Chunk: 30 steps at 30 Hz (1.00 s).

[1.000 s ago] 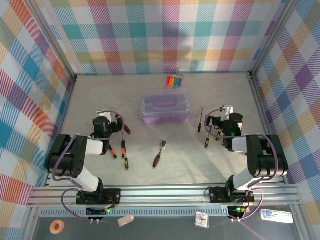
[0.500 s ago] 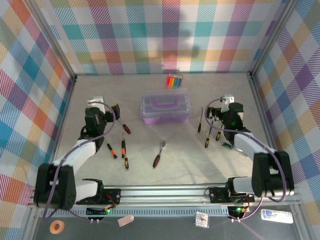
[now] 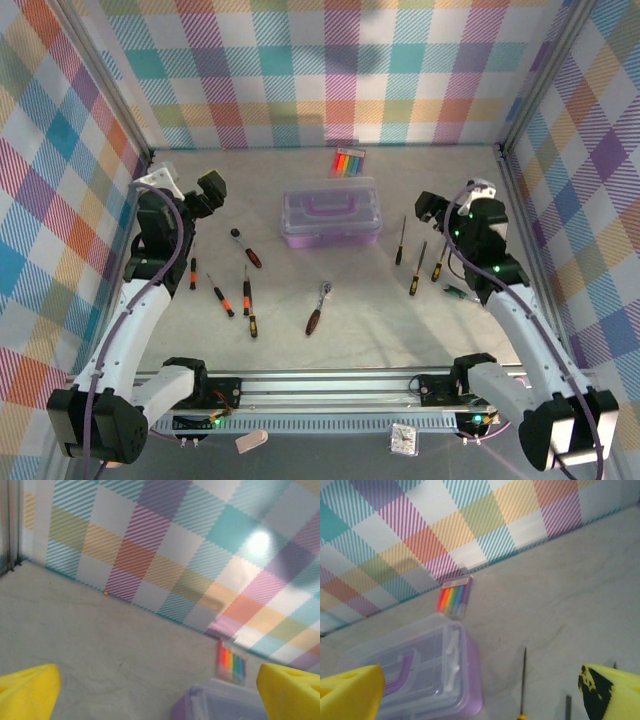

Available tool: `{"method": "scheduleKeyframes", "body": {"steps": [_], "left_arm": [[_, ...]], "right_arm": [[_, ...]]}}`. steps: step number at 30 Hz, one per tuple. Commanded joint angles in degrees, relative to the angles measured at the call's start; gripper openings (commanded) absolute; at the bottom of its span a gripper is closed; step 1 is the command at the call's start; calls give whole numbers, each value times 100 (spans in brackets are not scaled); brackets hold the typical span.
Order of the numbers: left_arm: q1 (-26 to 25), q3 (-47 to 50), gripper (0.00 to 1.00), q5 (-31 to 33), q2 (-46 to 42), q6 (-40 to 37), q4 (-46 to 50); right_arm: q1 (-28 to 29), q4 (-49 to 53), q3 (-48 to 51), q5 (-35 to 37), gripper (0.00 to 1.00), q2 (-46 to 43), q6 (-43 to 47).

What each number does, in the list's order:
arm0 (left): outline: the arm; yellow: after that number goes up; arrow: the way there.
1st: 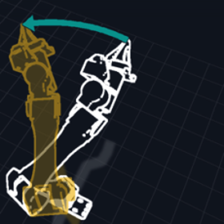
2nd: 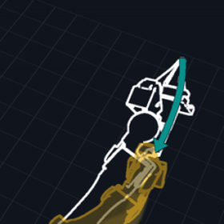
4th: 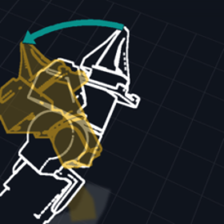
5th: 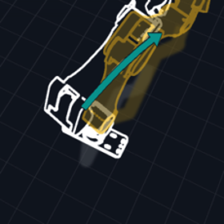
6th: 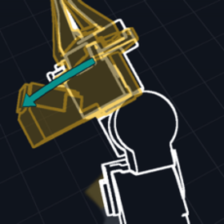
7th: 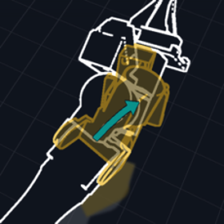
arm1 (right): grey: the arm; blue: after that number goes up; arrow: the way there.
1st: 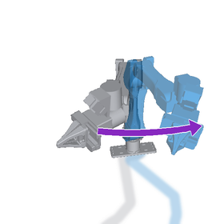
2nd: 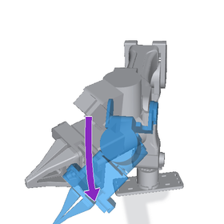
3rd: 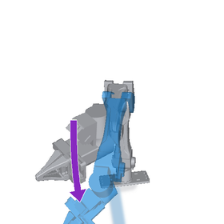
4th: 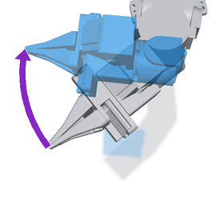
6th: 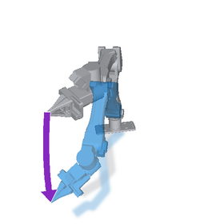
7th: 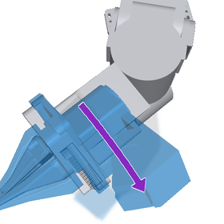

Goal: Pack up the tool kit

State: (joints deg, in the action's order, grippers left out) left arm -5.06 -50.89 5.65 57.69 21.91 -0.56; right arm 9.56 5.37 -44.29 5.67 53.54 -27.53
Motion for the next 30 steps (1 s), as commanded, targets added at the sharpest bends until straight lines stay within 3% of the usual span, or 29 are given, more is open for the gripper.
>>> {"method": "scheduleKeyframes", "body": {"steps": [1, 3, 6, 7, 15, 20, 25, 30], "left_arm": [[60, -137, 100, -93, 244, 812, -58], [66, -545, 100, -493, 791, 709, 140], [35, -1499, 72, -1702, 1885, 265, 708], [-15, -1835, 70, -1848, 2248, 261, 993], [-495, -3452, 75, -2192, 4288, -213, 1686], [-799, -4200, 78, -2396, 5277, -425, 1932], [-1038, -5092, 79, -2126, 6013, -681, 2297], [-1124, -5926, 80, -1849, 6587, -949, 2772]], "right_arm": [[-68, 351, 47, -561, 100, 4, -723], [-62, 1056, -298, -775, 96, 362, -586], [-55, 1627, -652, -1286, 78, 1023, -405], [-59, 1668, -677, -1375, 76, 1191, -468], [288, 1397, -682, -1516, 75, 1924, -698], [470, 1240, -764, -1585, 66, 2308, -631], [739, 1236, -1030, -1746, 55, 2828, -454], [949, 1184, -1200, -1651, 53, 3291, -429]]}}
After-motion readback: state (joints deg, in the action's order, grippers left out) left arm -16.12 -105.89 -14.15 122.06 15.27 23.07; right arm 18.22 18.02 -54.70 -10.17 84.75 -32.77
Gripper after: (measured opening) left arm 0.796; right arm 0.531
